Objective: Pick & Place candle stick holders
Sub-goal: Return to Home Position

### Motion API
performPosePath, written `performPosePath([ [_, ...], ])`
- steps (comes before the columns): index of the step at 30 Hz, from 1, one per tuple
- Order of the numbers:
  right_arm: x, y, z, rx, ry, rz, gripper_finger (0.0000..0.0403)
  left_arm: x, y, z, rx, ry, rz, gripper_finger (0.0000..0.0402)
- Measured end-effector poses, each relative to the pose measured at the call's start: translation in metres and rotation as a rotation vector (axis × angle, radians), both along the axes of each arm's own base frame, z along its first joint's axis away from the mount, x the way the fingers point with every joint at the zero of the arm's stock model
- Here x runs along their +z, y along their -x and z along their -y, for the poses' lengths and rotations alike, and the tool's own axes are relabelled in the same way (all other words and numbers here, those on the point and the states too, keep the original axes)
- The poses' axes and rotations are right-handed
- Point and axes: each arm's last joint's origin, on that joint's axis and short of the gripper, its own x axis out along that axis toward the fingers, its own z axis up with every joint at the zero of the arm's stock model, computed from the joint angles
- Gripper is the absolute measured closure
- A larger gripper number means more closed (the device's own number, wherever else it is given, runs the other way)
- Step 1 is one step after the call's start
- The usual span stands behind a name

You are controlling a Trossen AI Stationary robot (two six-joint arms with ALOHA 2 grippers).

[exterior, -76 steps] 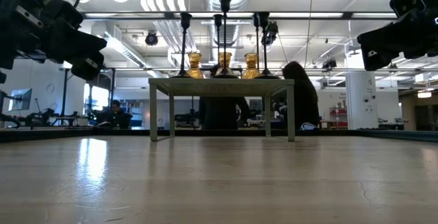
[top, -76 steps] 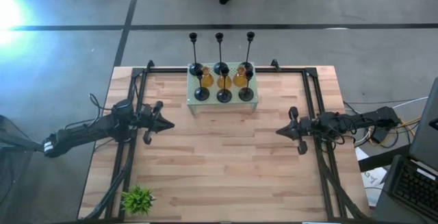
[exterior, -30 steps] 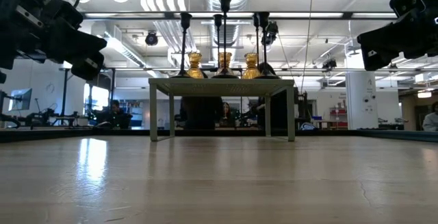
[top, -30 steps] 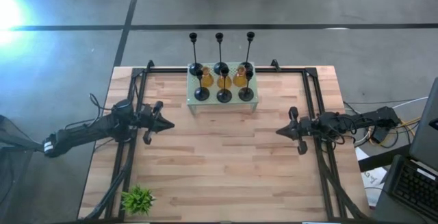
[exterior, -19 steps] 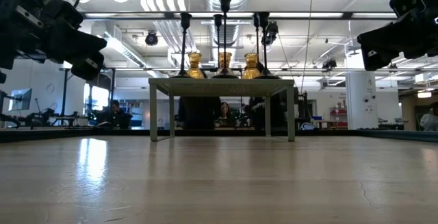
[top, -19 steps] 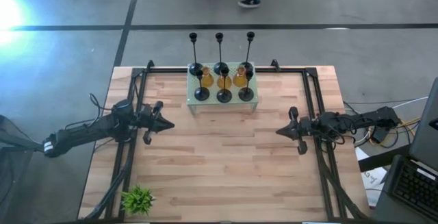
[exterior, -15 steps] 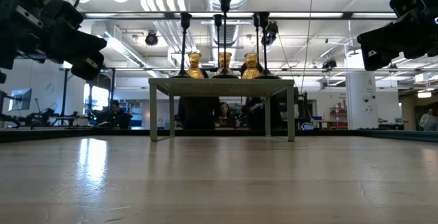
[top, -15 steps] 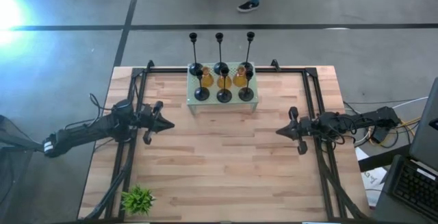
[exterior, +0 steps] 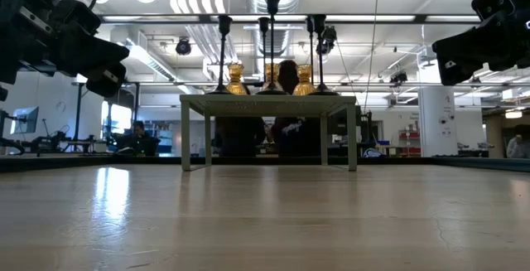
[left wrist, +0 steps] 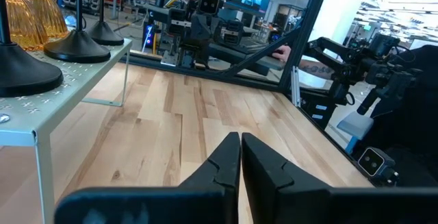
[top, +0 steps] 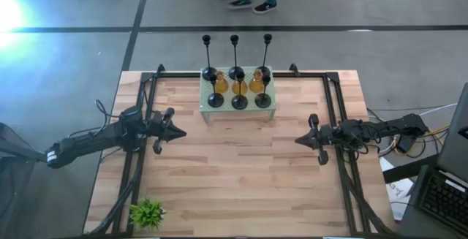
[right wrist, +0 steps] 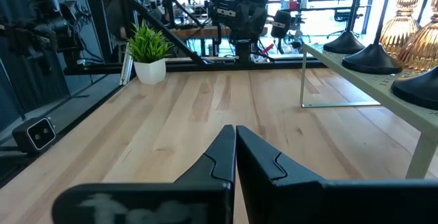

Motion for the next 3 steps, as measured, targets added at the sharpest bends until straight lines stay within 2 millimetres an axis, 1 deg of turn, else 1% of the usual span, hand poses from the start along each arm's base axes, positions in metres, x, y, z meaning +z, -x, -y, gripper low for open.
performPosePath([
  [3,0.0,0.0,0.0,0.0,0.0,0.0,0.0394,0.0,0.0,0.0,0.0,0.0,0.0,0.0385],
])
